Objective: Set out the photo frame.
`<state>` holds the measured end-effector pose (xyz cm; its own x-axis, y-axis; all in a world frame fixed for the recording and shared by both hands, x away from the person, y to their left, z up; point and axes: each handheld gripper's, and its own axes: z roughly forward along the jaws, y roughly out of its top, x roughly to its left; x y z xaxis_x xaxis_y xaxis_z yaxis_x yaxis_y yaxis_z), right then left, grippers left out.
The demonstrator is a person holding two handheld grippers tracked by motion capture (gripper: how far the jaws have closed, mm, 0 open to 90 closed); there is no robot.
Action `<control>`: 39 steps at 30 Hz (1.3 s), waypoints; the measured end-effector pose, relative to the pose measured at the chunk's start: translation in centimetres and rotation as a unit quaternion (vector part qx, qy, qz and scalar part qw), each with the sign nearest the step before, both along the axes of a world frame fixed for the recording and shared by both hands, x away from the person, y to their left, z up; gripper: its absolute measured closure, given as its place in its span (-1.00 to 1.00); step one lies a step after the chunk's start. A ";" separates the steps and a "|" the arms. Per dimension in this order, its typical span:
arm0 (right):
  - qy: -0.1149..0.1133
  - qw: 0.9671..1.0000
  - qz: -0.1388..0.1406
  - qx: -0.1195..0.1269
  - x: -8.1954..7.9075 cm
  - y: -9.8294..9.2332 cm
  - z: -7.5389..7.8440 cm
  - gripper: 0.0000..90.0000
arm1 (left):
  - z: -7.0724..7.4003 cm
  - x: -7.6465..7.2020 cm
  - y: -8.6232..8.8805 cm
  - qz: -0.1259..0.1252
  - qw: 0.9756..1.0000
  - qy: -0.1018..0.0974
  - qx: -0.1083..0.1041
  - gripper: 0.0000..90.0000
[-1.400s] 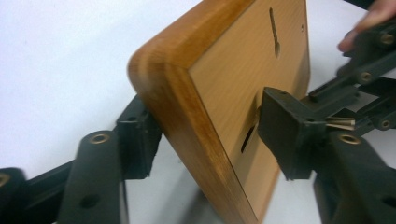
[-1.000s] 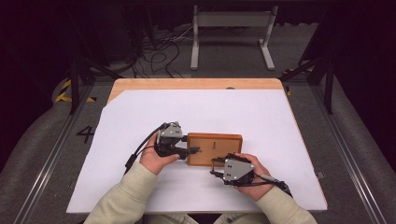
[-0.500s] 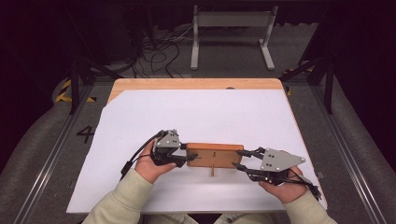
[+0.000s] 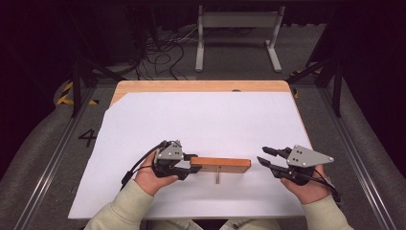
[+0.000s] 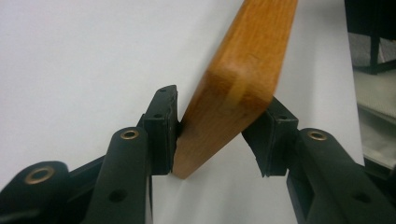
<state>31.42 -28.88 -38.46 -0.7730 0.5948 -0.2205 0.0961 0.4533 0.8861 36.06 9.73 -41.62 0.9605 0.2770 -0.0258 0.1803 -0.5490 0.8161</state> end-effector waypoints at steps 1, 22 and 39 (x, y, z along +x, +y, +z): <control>0.003 1.000 -0.002 -0.003 0.1 0.0 -0.2 0.38 | 0.0 -0.1 0.0 -0.003 1.000 0.001 0.001 0.23; 0.065 0.998 -0.012 -0.017 0.6 -0.3 -1.4 0.53 | 0.7 -1.6 1.8 -0.006 1.000 -0.004 -0.019 0.06; 0.153 0.985 0.048 -0.067 0.6 1.4 -3.5 1.00 | 2.4 -1.4 5.9 0.060 0.996 -0.018 -0.071 -0.03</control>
<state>32.04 -27.44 -41.94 -0.8663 0.4980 -0.0396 0.3012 0.5840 0.7538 34.67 15.64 -39.24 0.9217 0.3858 -0.0396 0.2074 -0.4040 0.8910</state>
